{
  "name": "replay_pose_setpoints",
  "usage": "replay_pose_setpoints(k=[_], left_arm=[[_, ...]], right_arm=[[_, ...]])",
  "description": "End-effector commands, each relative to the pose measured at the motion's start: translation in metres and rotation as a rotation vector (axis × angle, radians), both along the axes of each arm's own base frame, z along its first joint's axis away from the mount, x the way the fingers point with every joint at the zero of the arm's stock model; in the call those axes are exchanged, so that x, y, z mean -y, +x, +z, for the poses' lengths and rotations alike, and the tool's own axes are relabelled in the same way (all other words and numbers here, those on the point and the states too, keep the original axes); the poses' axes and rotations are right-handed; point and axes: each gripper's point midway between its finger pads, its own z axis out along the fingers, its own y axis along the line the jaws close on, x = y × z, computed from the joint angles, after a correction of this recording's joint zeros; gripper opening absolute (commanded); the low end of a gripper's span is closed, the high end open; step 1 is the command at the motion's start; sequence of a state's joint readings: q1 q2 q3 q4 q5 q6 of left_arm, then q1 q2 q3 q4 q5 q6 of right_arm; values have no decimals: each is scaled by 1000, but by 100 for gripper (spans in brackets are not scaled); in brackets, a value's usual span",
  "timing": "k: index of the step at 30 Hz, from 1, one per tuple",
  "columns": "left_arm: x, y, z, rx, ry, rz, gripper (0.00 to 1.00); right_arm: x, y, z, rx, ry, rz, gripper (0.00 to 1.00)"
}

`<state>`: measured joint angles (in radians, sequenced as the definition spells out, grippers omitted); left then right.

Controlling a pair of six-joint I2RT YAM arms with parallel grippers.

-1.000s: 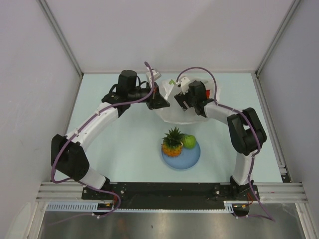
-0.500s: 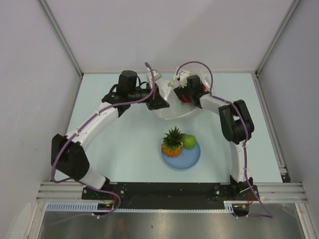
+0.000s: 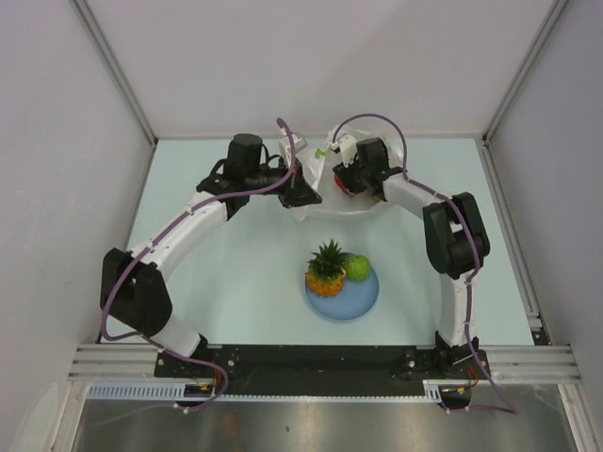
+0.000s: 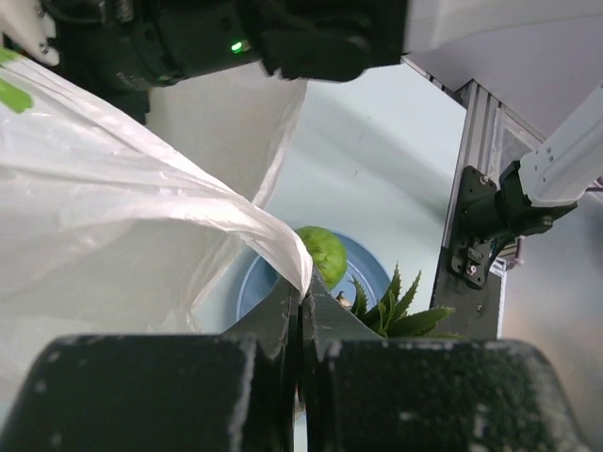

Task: Take the fake fruits out of the plastic bag
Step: Take out the fake fruit from the plastic bag, then place the fake fruit on the plate.

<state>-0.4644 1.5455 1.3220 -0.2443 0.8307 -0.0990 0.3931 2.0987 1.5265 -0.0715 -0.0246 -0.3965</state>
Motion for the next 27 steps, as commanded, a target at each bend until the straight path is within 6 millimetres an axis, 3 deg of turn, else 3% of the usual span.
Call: replay_pose_setpoints(k=[1,2,5,11,15,17,18,19,23,27], left_arm=[[10,9,22,39,-65,-10,0],[11,12,25,46,-73,-7,0],[14,19,31,59,-85,1,0],[16,31,39,61,-96,30,0],[16,35,41,54,-99,46,0],[16,34,40,46,-99,47,0],[17,35,39,43,-99,46,0],[16,36,39,42,-99,50,0],[18,37,37,27,-108,54,0],[18,34,38,29,-108,48,0]], right_arm=[[-11,-37,89,18,107,110,38],[-6,-48,103,27,119,115,37],[-2,-76,119,11,143,156,36],[0,-129,137,-27,166,305,35],[5,-180,171,17,165,432,34],[10,-207,171,12,119,493,33],[14,-223,184,78,76,557,33],[17,-239,165,55,35,607,33],[36,-294,124,61,-121,788,33],[42,-329,89,80,-212,920,33]])
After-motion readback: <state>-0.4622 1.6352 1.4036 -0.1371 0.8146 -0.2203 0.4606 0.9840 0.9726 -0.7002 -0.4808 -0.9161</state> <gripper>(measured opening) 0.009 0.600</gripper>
